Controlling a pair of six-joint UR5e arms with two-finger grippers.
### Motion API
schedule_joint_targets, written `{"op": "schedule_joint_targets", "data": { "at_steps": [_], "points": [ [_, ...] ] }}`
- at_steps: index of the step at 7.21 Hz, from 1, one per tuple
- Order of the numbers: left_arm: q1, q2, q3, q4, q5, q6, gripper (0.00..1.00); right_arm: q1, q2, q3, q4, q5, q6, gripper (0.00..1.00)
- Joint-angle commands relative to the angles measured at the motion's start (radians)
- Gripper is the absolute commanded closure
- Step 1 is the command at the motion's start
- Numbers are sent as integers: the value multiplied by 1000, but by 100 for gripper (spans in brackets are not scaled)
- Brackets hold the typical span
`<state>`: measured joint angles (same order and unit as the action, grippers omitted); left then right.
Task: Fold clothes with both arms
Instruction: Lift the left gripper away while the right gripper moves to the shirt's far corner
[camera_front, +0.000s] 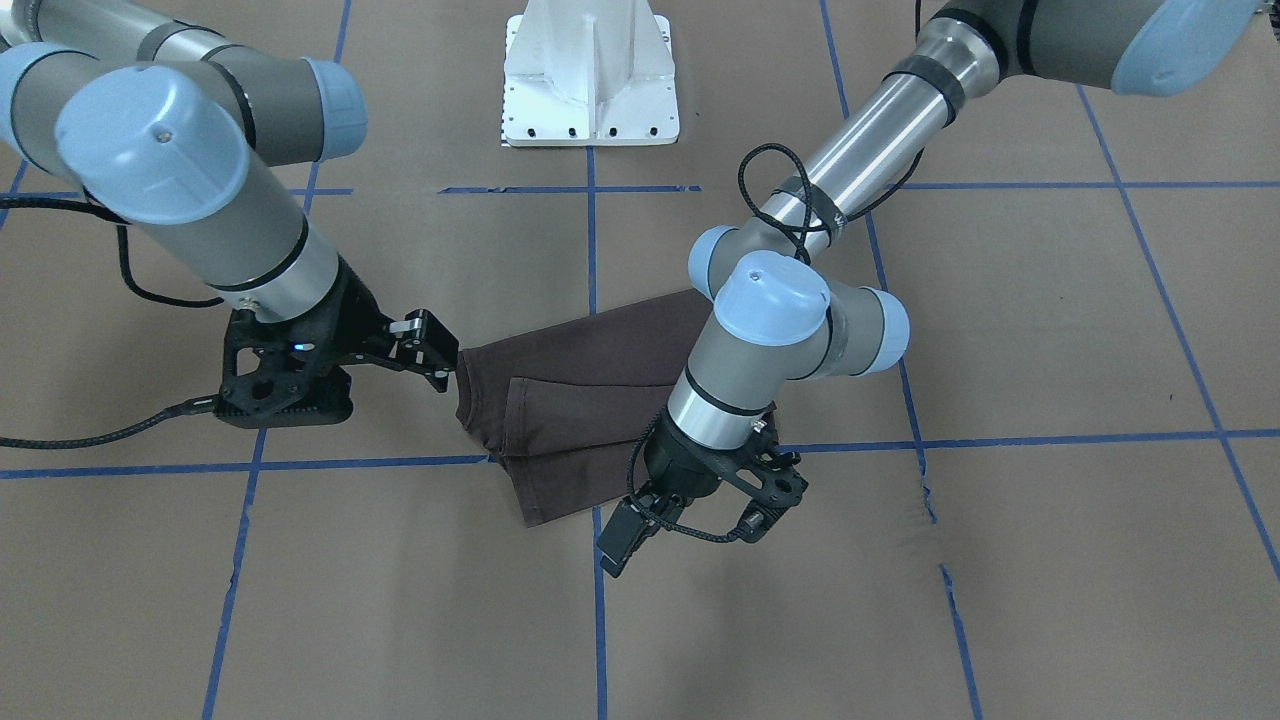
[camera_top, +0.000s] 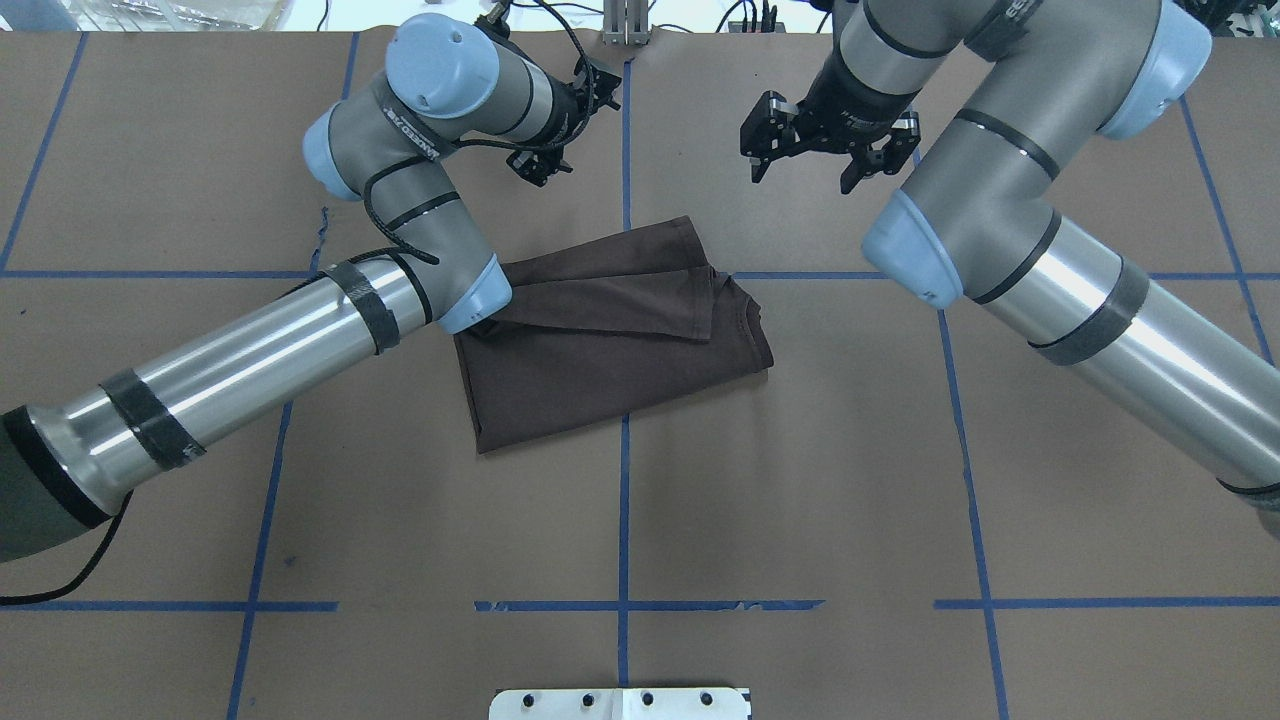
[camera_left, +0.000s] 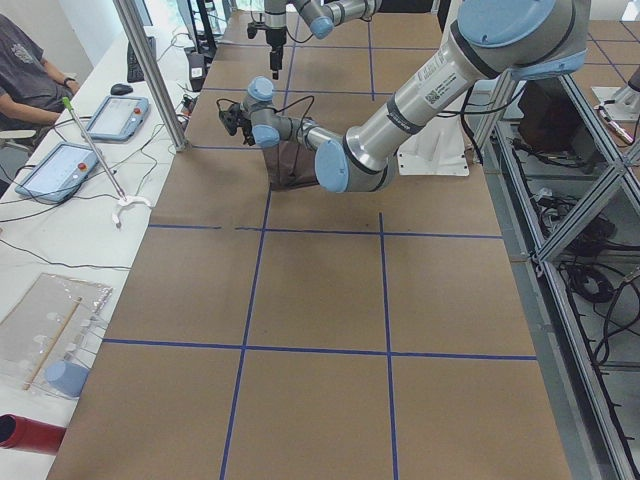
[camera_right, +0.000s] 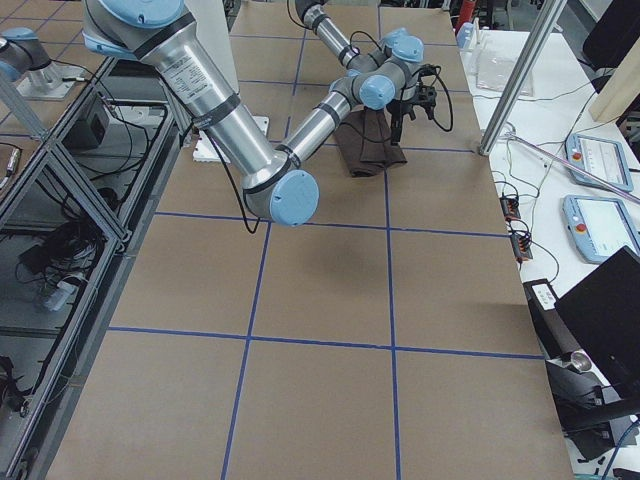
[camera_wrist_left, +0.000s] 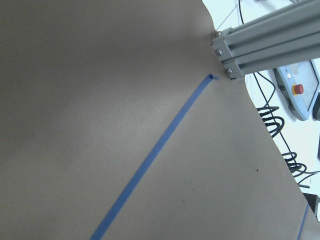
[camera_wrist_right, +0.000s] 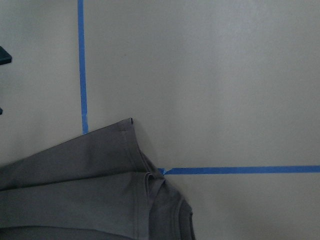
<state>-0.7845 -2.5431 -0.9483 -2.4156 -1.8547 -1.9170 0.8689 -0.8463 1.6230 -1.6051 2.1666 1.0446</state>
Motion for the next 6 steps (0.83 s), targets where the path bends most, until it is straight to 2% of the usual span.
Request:
{"op": "schedule_joint_targets", "data": {
  "at_steps": [1, 2, 4, 5, 6],
  "points": [
    [-88, 163, -201, 90, -133, 106, 0, -106, 53, -23, 5, -140, 224, 0],
    [-122, 225, -275, 145, -150, 184, 0, -120, 81, -60, 20, -149, 330, 0],
    [-182, 347, -435, 240, -170, 329, 0, -152, 140, -263, 266, -177, 657, 0],
    [-224, 389, -482, 272, -193, 402, 0, -183, 185, -335, 296, -253, 681, 0],
    [-248, 426, -510, 274, -196, 453, 0, -227, 200, -353, 300, -324, 655, 0]
  ]
}}
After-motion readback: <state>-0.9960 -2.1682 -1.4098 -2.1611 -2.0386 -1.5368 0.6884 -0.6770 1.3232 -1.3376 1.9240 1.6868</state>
